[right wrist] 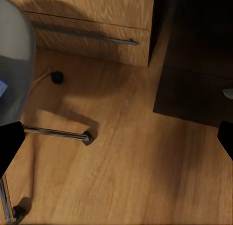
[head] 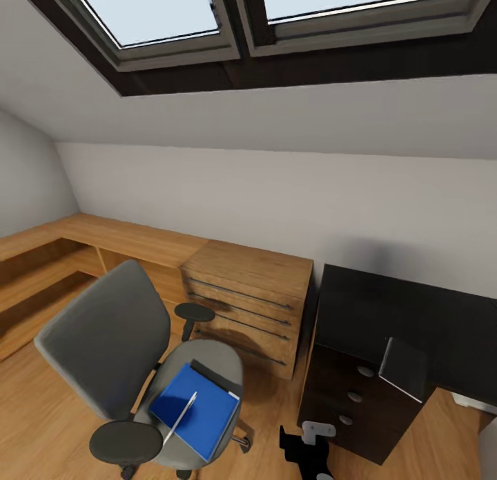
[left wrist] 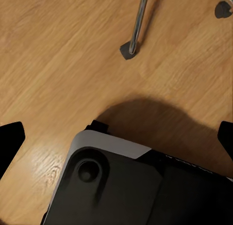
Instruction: In the bedroom, organize the workspace by keeping the computer under the desk, ensuring the monitor is on the desk, placing the keyboard on the desk next to the monitor, placing the mouse on the desk next to the keyboard, moving the folder from the swivel chair onto the desk next to the mouse, stacking the notebook on top of the folder with the pen on top of the notebook, and positioning the swivel chair next to the desk.
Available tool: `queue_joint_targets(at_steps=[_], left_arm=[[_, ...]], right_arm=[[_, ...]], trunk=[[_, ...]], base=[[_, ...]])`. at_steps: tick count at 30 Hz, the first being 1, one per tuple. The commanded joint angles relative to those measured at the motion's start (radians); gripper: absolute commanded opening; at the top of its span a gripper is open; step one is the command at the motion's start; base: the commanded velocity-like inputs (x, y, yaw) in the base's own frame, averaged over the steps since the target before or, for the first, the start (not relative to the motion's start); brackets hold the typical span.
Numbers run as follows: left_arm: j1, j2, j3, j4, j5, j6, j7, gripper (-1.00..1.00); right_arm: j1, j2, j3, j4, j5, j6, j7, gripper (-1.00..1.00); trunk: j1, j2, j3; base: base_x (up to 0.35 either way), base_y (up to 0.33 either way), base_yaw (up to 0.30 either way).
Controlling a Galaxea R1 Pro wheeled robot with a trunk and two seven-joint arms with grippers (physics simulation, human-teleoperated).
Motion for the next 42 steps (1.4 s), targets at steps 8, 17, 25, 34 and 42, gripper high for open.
queue_joint_targets(at_steps=[8,17,25,34,42], left_arm=[[0.000,0.002,-0.003,-0.002,0.007,0.001,0.007,1.00],[0.000,0.014,0.003,-0.008,0.006,-0.003,0.016,1.00],[-0.001,0.059,0.006,-0.012,0.011,-0.081,0.018,1.00],[-0.001,0.071,0.041,-0.012,0.012,-0.176,0.016,1.00],[-0.001,0.067,0.045,-0.009,0.013,-0.183,0.017,1.00]], right_arm=[[-0.001,0.000,-0.004,-0.009,0.009,-0.004,-0.004,1.00],[-0.007,0.000,-0.001,-0.304,0.003,0.351,-0.069,1.00],[-0.028,0.000,-0.002,-0.513,-0.067,0.765,-0.084,1.00],[-0.039,0.000,-0.003,-0.555,-0.223,0.862,-0.079,1.00],[-0.037,0.000,-0.001,-0.553,-0.232,0.864,-0.039,1.00]], trunk=[[0.000,-0.001,-0.001],[0.000,-0.001,-0.001],[0.000,-0.001,-0.001],[0.000,-0.001,-0.001],[0.000,-0.001,-0.001]], base=[[0.000,0.002,0.006],[0.000,0.000,0.000],[0.000,0.000,0.000],[0.118,0.178,0.000],[0.110,0.182,0.000]])
